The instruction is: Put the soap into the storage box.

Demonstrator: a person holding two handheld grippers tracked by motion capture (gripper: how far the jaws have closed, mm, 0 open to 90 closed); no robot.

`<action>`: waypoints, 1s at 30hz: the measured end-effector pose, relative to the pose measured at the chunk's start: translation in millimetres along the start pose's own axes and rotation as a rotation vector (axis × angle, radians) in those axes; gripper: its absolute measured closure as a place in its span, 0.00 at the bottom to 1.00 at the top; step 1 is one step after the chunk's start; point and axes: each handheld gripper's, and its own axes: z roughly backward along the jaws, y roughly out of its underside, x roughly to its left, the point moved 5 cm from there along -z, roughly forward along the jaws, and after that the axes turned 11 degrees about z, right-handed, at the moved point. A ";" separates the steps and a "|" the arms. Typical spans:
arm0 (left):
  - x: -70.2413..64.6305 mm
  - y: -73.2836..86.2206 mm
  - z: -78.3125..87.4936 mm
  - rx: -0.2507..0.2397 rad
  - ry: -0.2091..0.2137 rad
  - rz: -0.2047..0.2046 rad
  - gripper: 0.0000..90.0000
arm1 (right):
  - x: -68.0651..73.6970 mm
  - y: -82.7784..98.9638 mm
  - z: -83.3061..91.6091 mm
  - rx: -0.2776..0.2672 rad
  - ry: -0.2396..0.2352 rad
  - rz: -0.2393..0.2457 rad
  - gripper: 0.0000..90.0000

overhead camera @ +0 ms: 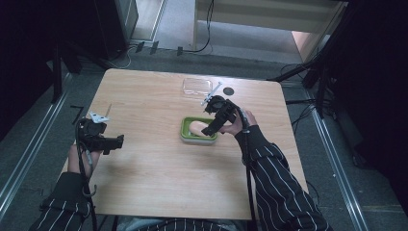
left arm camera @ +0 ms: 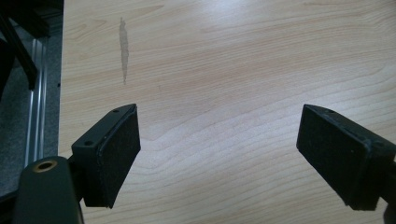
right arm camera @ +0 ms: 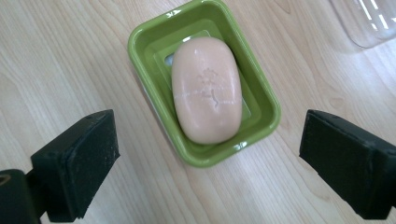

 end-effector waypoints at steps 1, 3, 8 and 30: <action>-0.1 0.0 -0.1 -0.001 0.001 0.001 0.16 | 1.4 1.7 2.9 -0.003 0.005 -0.012 0.05; -0.2 0.0 -0.1 -0.003 0.001 0.003 0.16 | 2.1 3.7 5.4 -0.004 0.006 -0.013 0.05; -0.3 0.2 -0.1 -0.003 0.001 0.002 0.16 | 8.2 20.4 20.9 -0.004 0.044 -0.041 0.05; -1.1 -0.1 -0.4 -0.001 0.003 -0.004 0.16 | 39.4 90.2 25.4 0.035 0.102 -0.117 0.06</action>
